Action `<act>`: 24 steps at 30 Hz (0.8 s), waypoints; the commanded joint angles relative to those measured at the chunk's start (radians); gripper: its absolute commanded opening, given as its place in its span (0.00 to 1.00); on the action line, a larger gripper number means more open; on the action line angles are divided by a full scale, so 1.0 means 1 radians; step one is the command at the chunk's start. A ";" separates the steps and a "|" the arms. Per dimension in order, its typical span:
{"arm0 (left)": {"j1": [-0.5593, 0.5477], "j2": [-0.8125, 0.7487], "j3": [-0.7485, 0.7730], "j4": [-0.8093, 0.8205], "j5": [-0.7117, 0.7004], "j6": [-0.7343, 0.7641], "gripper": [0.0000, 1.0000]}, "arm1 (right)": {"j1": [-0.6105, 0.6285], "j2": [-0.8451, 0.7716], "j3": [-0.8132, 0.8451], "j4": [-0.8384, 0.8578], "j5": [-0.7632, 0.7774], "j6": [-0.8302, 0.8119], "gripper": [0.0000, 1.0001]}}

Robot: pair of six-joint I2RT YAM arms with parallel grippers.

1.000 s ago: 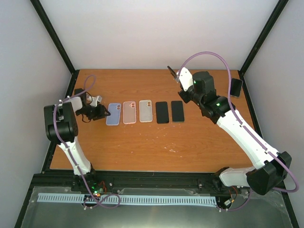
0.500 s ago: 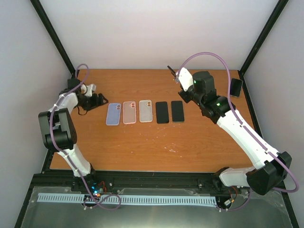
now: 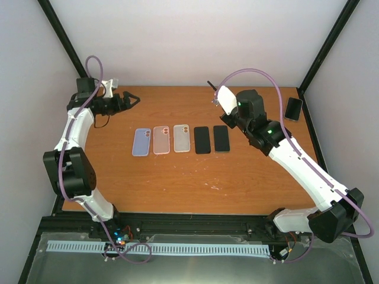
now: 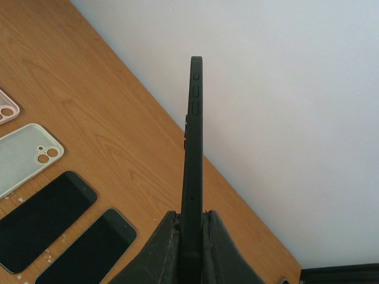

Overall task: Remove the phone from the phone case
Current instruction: Place the phone case at the center of the board, then place the phone at the center of the board.

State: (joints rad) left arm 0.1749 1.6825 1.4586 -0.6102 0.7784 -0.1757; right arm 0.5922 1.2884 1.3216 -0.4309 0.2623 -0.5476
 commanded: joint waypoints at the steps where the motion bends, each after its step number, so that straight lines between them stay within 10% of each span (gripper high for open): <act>1: -0.061 -0.055 0.075 0.062 0.102 -0.081 1.00 | 0.030 -0.033 0.028 0.095 0.074 -0.058 0.03; 24: -0.310 -0.028 0.095 0.405 0.293 -0.433 1.00 | 0.169 -0.006 -0.086 0.310 0.297 -0.285 0.03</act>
State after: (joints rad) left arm -0.1081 1.6463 1.5261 -0.3164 1.0367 -0.5156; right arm 0.7326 1.2888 1.2526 -0.2436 0.5037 -0.7815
